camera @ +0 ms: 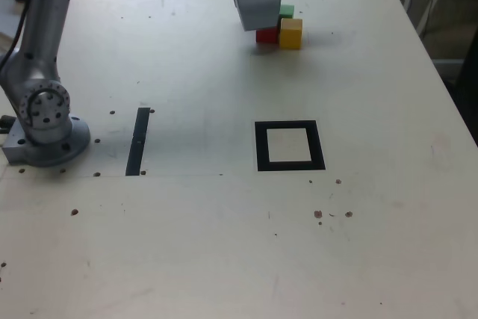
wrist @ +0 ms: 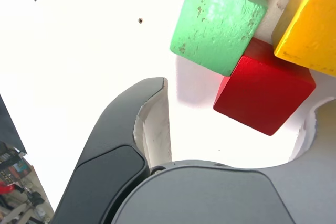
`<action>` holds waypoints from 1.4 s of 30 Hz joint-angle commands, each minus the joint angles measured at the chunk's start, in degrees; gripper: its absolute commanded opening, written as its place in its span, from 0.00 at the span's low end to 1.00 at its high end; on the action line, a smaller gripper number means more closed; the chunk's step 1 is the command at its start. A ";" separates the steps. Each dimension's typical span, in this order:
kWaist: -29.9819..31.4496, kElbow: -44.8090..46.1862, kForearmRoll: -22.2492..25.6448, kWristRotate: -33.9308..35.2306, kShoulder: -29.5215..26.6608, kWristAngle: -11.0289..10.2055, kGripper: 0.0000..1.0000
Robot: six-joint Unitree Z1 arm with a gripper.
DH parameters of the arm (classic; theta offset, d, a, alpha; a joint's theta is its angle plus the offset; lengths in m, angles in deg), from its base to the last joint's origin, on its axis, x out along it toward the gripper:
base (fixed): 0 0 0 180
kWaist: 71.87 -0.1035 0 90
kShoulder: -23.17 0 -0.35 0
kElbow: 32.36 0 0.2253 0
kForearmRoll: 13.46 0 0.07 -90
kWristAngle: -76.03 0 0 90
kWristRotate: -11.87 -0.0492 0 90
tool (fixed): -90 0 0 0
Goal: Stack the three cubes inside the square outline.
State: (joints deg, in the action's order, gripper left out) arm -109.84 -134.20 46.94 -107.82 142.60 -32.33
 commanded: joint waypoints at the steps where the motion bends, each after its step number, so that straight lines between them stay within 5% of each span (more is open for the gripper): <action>1: -0.08 -0.18 0.12 -0.78 0.37 0.37 0.88; 19: -0.08 -1.06 -0.22 -2.98 1.84 1.84 0.83; 42: 0.19 -2.03 -0.66 -2.81 2.81 4.59 0.42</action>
State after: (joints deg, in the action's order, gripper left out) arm -109.76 -135.84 46.45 -110.71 145.14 -27.91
